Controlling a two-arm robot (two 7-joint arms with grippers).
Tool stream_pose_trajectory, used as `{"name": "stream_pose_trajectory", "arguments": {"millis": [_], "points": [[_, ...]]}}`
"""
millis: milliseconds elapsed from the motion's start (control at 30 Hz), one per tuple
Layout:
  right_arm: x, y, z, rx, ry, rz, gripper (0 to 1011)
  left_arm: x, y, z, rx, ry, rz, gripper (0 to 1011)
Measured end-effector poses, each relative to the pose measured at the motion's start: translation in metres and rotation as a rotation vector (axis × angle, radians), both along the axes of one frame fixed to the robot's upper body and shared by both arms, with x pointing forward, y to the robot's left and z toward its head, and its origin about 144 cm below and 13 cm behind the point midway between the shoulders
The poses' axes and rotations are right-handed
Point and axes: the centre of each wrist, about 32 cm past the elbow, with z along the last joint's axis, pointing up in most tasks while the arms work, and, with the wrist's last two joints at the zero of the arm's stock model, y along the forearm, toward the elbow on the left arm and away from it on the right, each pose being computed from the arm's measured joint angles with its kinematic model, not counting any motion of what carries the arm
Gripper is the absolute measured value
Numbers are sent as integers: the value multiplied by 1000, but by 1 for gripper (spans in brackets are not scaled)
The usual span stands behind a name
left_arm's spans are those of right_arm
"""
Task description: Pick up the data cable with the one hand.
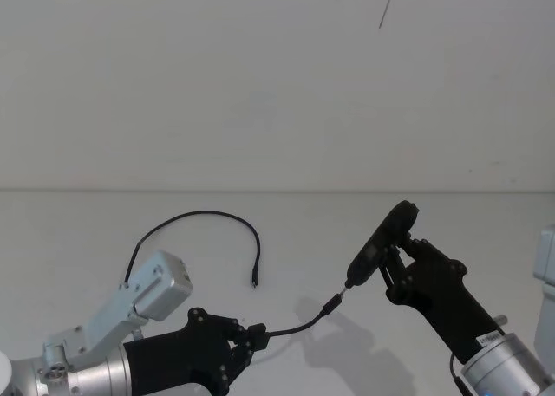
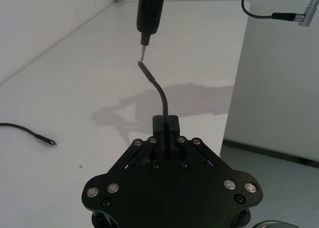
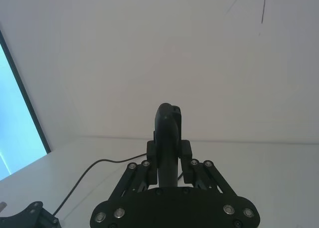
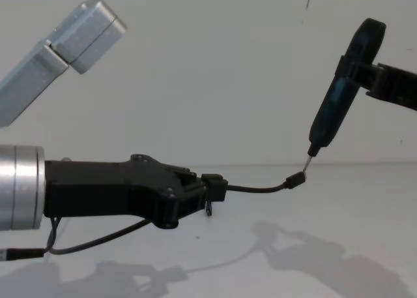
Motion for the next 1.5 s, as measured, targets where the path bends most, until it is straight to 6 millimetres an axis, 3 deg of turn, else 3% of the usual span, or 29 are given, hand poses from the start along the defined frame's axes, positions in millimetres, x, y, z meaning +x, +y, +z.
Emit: {"name": "stream_pose_trajectory", "arguments": {"millis": [1500], "points": [[3,3,-8,-1,9,6,269,0,0,0,0,0,0,49]]}}
